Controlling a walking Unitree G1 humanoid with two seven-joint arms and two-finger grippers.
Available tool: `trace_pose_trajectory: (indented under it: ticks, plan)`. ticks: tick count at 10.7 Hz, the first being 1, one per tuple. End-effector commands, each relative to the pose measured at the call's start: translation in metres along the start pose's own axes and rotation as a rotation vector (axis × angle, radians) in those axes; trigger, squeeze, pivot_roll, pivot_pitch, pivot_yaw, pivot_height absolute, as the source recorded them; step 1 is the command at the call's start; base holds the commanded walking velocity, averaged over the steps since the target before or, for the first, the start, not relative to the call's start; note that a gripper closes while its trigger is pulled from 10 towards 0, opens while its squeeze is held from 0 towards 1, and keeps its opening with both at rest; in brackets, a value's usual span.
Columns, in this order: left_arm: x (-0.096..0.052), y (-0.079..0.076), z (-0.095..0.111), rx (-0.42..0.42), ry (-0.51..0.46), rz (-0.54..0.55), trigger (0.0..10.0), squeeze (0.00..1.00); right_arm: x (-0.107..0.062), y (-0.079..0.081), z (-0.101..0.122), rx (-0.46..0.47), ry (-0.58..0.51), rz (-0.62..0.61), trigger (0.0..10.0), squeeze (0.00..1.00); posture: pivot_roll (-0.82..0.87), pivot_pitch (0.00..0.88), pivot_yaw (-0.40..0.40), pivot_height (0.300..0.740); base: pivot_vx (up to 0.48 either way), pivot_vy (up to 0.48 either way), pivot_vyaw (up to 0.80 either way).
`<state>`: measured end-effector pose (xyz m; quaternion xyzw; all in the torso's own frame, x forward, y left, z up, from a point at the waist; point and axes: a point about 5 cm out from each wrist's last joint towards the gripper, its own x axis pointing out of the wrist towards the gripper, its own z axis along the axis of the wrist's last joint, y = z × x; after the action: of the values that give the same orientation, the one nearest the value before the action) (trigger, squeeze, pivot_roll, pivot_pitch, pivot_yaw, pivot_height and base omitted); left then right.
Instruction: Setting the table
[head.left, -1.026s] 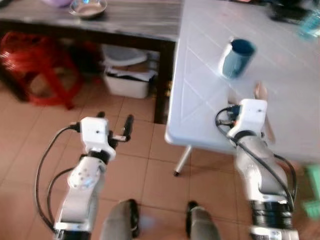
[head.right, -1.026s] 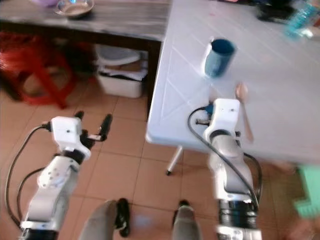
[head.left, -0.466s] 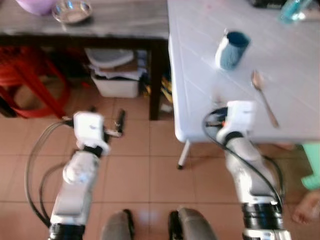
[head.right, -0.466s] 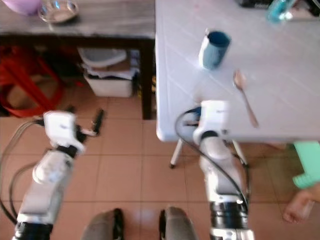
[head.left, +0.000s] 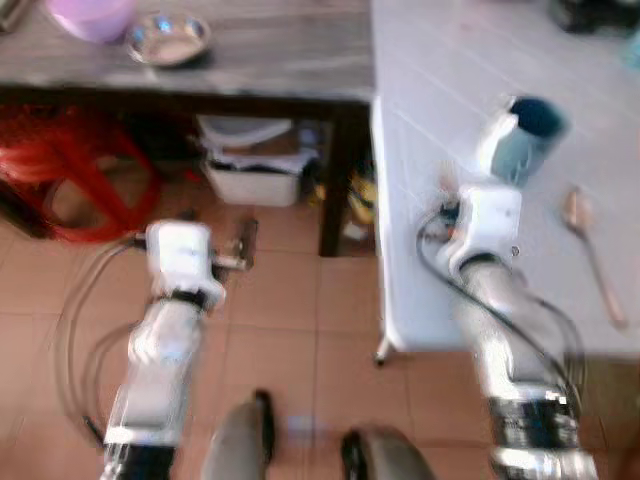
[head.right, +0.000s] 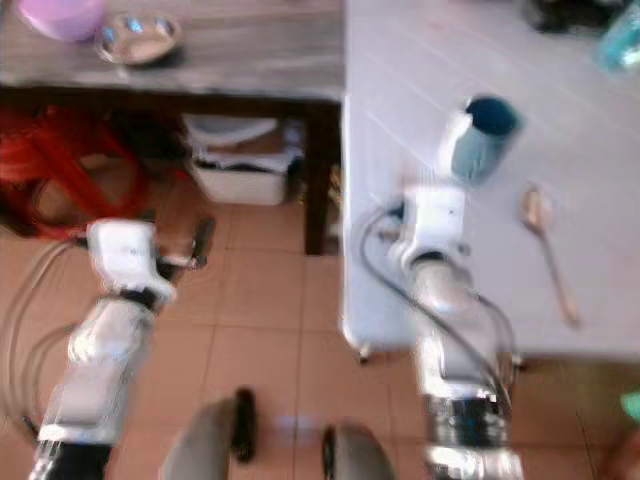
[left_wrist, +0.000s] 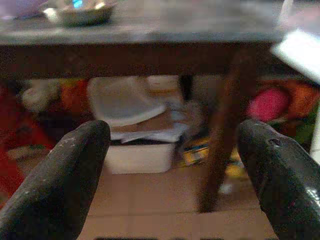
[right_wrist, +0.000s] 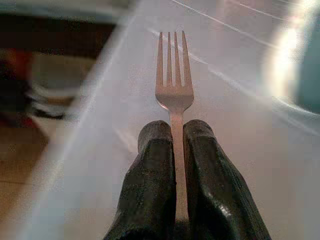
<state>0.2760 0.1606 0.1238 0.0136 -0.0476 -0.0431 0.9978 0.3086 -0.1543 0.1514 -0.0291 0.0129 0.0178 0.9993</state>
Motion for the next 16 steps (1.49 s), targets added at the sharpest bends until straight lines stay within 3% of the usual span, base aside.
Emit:
trace_pose_trajectory:
  ticks: [1, 9, 16]
  plan:
    - [-0.002, -0.002, -0.001, 0.002, 0.003, 0.001, 10.0, 0.0, -0.004, -0.005, -0.015, -0.01, 0.06, -0.011, 10.0, 0.0, -0.03, 0.237, -0.014, 0.74, 0.0, 0.48, 0.0]
    - [-0.002, -0.008, 0.001, 0.038, -0.013, -0.029, 10.0, 0.0, -0.004, -0.001, -0.011, -0.029, 0.015, -0.003, 10.0, 0.0, -0.03, 0.236, -0.01, 0.74, 0.073, 0.452, 0.0]
    - [-0.001, -0.019, 0.006, 0.01, -0.046, -0.064, 10.0, 0.0, -0.003, 0.0, -0.003, -0.019, -0.053, -0.021, 10.0, 0.0, -0.03, 0.234, -0.008, 0.74, 0.477, 0.0, 0.0]
